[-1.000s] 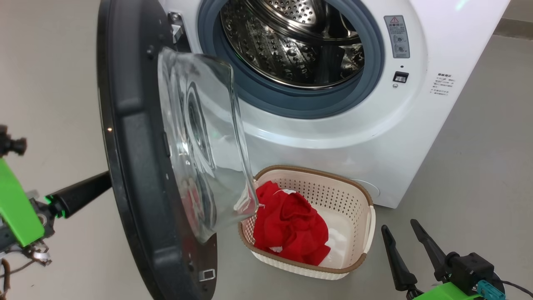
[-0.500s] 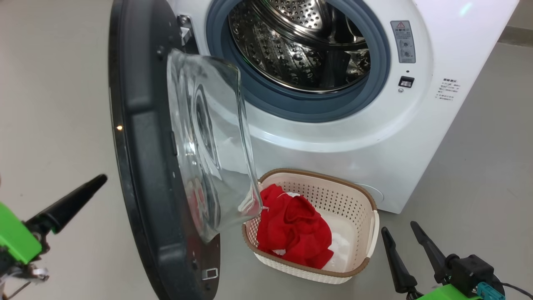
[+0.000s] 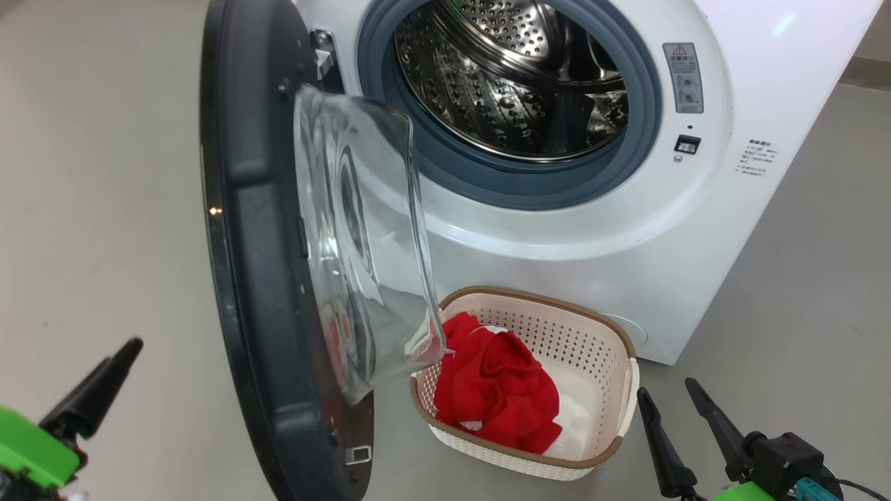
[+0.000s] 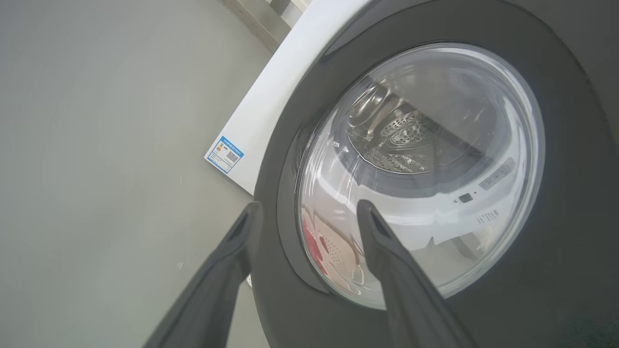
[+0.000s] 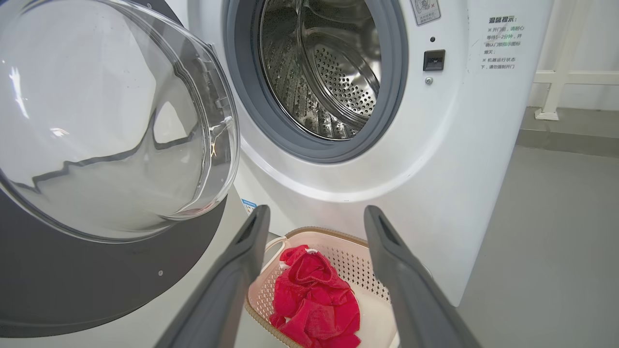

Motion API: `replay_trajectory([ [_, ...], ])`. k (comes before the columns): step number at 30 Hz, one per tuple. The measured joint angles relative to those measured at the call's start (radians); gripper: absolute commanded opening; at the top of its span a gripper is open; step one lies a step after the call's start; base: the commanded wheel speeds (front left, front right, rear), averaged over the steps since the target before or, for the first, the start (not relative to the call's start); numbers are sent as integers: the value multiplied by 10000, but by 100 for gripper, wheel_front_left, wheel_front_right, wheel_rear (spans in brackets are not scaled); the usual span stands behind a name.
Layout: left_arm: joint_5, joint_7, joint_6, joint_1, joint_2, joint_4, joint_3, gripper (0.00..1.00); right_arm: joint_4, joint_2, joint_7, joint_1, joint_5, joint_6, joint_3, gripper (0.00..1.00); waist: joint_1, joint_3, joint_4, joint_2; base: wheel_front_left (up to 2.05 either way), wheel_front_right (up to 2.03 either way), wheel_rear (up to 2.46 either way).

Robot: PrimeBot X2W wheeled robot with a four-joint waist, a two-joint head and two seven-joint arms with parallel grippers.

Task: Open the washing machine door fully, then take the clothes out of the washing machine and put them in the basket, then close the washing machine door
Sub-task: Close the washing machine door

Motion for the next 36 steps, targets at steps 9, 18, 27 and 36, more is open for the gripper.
replay_trajectory([
  [9,228,-1666,0,462,-125,763,-732,100,2,-6,0,28,2,0,50,100,0,59,15,0,0,0,0],
  [18,449,-3087,0,779,-360,1210,-1522,100,19,-15,0,28,2,0,81,100,0,57,-4,0,0,0,0],
  [27,1709,-5191,-6,936,-504,1871,-2263,100,46,-40,0,28,4,0,117,100,0,21,-26,0,0,0,0],
  [36,5085,-5363,-8,937,-1697,1764,-851,100,42,-61,0,28,2,0,115,100,0,22,28,0,0,0,0],
])
